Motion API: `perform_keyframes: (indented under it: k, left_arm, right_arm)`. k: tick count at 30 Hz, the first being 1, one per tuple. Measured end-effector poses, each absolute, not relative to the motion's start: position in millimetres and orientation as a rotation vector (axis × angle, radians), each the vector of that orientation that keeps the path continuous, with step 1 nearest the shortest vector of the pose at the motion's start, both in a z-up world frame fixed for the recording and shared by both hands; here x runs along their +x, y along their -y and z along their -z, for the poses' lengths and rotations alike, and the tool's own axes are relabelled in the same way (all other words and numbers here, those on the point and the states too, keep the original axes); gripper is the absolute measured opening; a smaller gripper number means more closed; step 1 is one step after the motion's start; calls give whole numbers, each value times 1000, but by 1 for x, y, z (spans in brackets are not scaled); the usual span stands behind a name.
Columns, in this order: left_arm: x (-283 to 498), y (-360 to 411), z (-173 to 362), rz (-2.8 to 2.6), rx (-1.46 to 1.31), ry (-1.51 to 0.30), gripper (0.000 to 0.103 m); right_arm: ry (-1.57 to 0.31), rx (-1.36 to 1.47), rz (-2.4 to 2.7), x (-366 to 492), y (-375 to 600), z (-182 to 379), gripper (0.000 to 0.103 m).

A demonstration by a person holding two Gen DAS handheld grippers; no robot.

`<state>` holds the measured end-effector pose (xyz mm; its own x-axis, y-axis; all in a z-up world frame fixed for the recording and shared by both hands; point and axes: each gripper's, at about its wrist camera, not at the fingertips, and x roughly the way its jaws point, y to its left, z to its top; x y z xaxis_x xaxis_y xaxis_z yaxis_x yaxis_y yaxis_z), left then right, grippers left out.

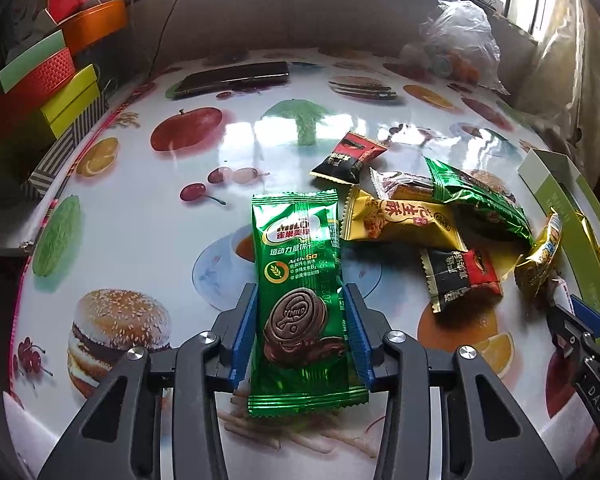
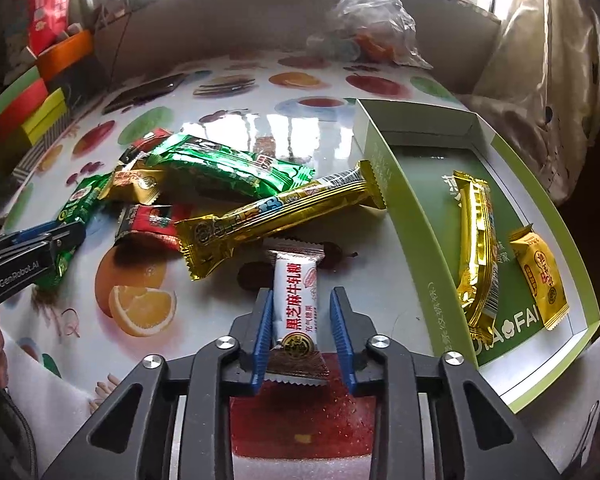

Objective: Organize snacks

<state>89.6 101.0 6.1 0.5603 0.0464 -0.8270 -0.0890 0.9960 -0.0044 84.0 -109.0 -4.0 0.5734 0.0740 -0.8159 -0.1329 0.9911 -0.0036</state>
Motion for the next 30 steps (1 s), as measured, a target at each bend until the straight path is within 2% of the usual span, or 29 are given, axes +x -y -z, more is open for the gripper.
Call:
perform_keyframes:
  k: [2,5,30]
  left_arm:
    - [90,-101,-6,-80,-47,-972,43]
    - [89,-101,-7,-80,-51,-971,43]
    - [75,-93,-19,-68,-36,-926,43]
  right_arm:
    - [-951,-69,-127,84,108,4,20]
    - [-950,-77,-130,85,106,4,19]
    - [-919,-41,-170,79,108,-2,17]
